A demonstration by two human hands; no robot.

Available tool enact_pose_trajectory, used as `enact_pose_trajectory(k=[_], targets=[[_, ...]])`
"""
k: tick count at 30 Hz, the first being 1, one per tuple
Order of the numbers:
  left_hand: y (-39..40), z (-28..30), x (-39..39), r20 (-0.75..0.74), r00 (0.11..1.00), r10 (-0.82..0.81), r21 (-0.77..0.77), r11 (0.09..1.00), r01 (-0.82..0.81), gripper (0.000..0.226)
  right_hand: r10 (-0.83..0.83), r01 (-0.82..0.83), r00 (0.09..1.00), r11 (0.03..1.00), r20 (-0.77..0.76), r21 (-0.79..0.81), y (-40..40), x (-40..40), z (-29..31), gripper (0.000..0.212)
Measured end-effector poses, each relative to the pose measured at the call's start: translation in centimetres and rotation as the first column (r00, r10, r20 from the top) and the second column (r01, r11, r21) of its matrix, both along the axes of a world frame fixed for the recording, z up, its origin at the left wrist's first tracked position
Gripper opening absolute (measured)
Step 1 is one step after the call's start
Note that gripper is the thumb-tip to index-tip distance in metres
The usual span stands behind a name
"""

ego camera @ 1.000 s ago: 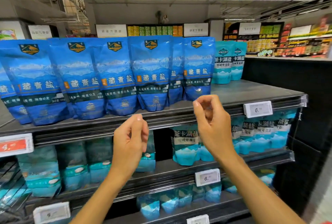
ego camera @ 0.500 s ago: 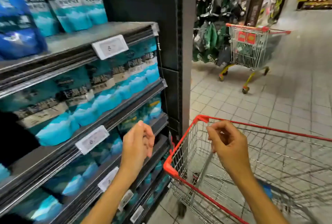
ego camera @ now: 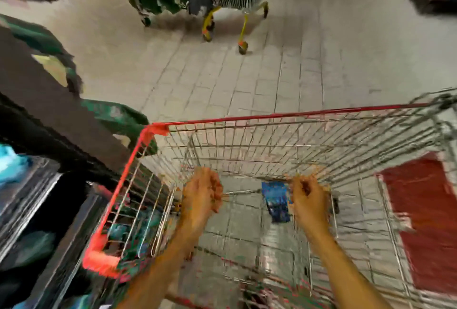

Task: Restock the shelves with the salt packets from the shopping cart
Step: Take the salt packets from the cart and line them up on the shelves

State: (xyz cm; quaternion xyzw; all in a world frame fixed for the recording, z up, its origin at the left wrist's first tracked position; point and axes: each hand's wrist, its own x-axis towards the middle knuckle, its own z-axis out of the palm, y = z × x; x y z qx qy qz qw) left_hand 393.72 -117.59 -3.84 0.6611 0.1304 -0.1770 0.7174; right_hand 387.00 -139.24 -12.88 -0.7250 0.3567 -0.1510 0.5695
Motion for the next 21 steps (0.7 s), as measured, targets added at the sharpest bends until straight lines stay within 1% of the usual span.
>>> enact_pose_trajectory(k=[2, 5, 8, 10, 12, 14, 16, 19, 20, 21], targets=[[-3.2, -3.4, 1.9, -0.003, 1.000, -0.004, -0.021, 1.000, 0.004, 0.044, -0.008, 0.010, 0.992, 1.000, -0.123, 0.012, -2.3, 0.7, -4.1, 0.014], [-6.5, -8.5, 3.8, -0.009, 1.000, 0.007, 0.024, 1.000, -0.007, 0.046, 0.056, -0.063, 0.948, 0.998, -0.312, -0.012, -4.4, 1.2, -10.1, 0.011], [-8.9, -13.6, 5.5, -0.012, 1.000, 0.000, 0.068, 0.998, 0.001, 0.046, 0.091, -0.096, 0.901, 0.995, -0.424, 0.009, -5.4, 1.1, -16.0, 0.012], [-10.1, -17.4, 6.5, -0.049, 0.999, 0.018, 0.083, 0.996, -0.014, 0.046, 0.127, -0.120, 0.858, 0.992, -0.497, 0.046, -5.7, 1.3, -20.0, 0.017], [-10.5, -21.0, 6.8, -0.112, 0.993, 0.028, 0.107, 0.994, -0.016, 0.046, 0.151, -0.119, 0.840, 0.988, -0.520, 0.095, -5.7, 1.5, -23.7, 0.027], [-10.5, -24.1, 6.6, -0.128, 0.992, 0.002, 0.170, 0.985, 0.020, 0.045, 0.151, -0.115, 0.819, 0.988, -0.554, 0.099, -5.8, 2.1, -26.6, 0.034], [-10.4, -27.2, 6.1, -0.116, 0.992, -0.043, 0.217, 0.974, 0.067, 0.043, 0.168, -0.147, 0.792, 0.986, -0.587, 0.083, -5.9, 2.5, -29.7, 0.035], [-10.0, -31.3, 5.7, -0.138, 0.990, -0.031, 0.246, 0.967, 0.064, 0.039, 0.163, -0.185, 0.772, 0.982, -0.614, 0.029, -6.3, 2.8, -33.8, 0.040], [-9.9, -32.4, 5.7, -0.160, 0.987, -0.021, 0.253, 0.965, 0.061, 0.038, 0.165, -0.202, 0.762, 0.979, -0.626, 0.012, -6.6, 3.0, -35.1, 0.039], [-9.9, -33.6, 5.6, -0.180, 0.984, -0.013, 0.254, 0.966, 0.059, 0.038, 0.177, -0.209, 0.732, 0.977, -0.658, 0.030, -6.7, 3.3, -36.3, 0.031]])
